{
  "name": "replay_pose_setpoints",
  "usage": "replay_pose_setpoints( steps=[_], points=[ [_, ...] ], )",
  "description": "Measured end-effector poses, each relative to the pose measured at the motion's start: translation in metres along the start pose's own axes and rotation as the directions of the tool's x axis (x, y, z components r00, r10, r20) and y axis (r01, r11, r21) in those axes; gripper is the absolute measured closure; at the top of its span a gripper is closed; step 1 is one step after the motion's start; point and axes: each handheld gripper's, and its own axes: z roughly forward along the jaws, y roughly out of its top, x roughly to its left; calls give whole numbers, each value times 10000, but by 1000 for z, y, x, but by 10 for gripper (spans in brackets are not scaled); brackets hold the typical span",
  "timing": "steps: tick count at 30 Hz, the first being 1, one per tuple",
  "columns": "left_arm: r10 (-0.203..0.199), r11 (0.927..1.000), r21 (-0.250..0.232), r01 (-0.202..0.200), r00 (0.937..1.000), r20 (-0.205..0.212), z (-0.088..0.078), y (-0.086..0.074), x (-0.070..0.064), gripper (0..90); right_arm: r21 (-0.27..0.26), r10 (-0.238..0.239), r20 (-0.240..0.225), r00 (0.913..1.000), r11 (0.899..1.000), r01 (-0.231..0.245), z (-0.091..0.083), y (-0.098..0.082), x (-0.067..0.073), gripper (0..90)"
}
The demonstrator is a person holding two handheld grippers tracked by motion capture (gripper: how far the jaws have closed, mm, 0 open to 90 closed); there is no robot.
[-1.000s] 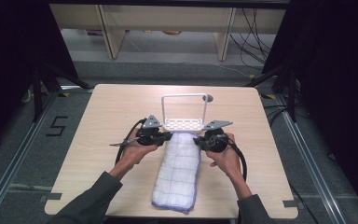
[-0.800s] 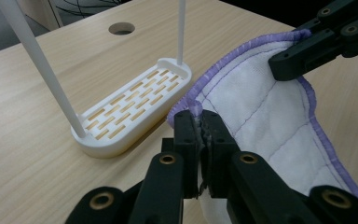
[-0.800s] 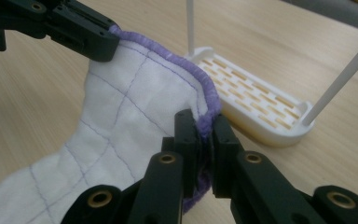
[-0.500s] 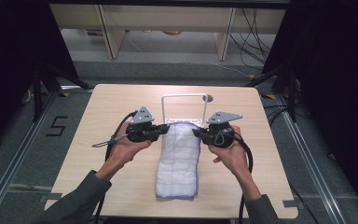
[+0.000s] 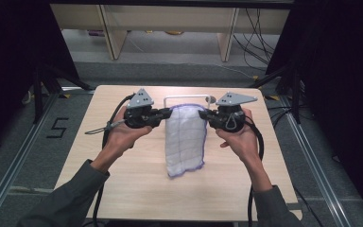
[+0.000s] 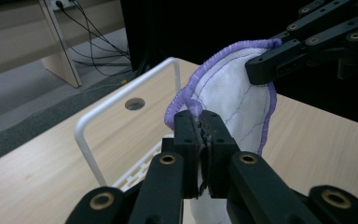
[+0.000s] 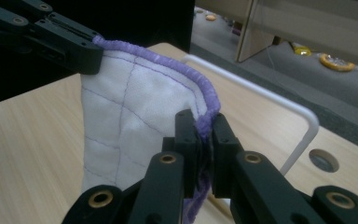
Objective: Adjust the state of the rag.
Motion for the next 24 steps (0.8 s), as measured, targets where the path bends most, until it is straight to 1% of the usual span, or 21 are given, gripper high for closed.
replay_pose_setpoints(
  steps=[1, 2, 3, 4, 6, 7, 8, 9, 10, 11, 12, 13, 14, 15, 18, 19, 20, 21, 22, 23, 24],
  points=[
    [141, 9999, -72, -141, 9999, -96, -1, 8, 1, 856, -58, -84, 110, 9999, 9999, 85, -2, 8, -2, 849],
    [141, 9999, -72, -141, 9999, -96, -1, 8, 1, 856, -58, -84, 110, 9999, 9999, 85, -2, 8, -2, 849],
    [350, 9993, -82, -353, 9988, -354, -1, 15, 4, 855, -123, -19, 210, 9998, 9999, 22, -3, 15, -3, 849],
    [354, 9993, -70, -357, 9986, -394, 0, 18, 6, 855, -185, -227, 276, 9994, 9996, 233, -3, 18, -6, 849],
    [333, 9994, -29, -334, 9986, -423, 1, 20, 8, 855, -212, -11, 291, 9996, 9998, 17, -2, 24, -9, 849],
    [317, 9995, 24, -316, 9982, -515, 4, 23, 11, 855, -282, 9, 361, 9993, 9996, 2, -1, 26, -11, 849],
    [317, 9995, 24, -316, 9982, -515, 4, 23, 11, 855, -282, 9, 361, 9993, 9996, 2, -1, 26, -11, 849],
    [270, 9996, 34, -269, 9977, -620, 7, 26, 16, 855, -298, -156, 492, 9987, 9994, 170, 1, 31, -16, 849],
    [270, 9996, 34, -269, 9977, -620, 7, 26, 16, 855, -301, -1, 404, 9992, 9995, 13, 2, 33, -17, 849],
    [203, 9998, 29, -202, 9977, -647, 8, 27, 18, 855, -301, -1, 404, 9992, 9995, 13, 2, 33, -17, 849],
    [143, 9999, 53, -140, 9977, -660, 9, 28, 19, 855, -393, -8, 498, 9988, 9992, 27, 4, 36, -20, 848],
    [211, 9997, 113, -204, 9971, -728, 11, 31, 22, 855, -340, -7, 385, 9993, 9994, 20, 5, 38, -22, 848],
    [211, 9997, 113, -204, 9971, -728, 11, 31, 22, 855, -340, -7, 385, 9993, 9994, 20, 5, 38, -22, 848],
    [112, 9999, 82, -107, 9970, -759, 13, 34, 24, 855, -419, 178, 522, 9985, 9990, -156, 7, 40, -23, 848],
    [66, 9999, 81, -60, 9968, -790, 14, 37, 28, 855, -405, 193, 479, 9987, 9990, -174, 9, 46, -27, 848],
    [31, 10000, 71, -25, 9962, -872, 15, 40, 32, 855, -421, 236, 458, 9987, 9989, -216, 10, 48, -28, 848],
    [31, 10000, 71, -25, 9962, -872, 15, 40, 32, 855, -421, 236, 458, 9987, 9989, -216, 10, 48, -28, 848],
    [-12, 10000, 41, 16, 9954, -963, 16, 42, 36, 855, -505, 239, 531, 9983, 9985, -212, 11, 52, -28, 848],
    [-12, 10000, 41, 16, 9954, -963, 16, 42, 36, 855, -505, 239, 531, 9983, 9985, -212, 11, 52, -28, 848],
    [-65, 10000, 3, 66, 9948, -1020, 16, 45, 40, 855, -559, 230, 441, 9988, 9982, -205, 12, 57, -29, 848],
    [-97, 9999, -34, 94, 9946, -1033, 17, 46, 42, 854, -537, 116, 523, 9986, 9985, -88, 13, 59, -30, 848]
  ],
)
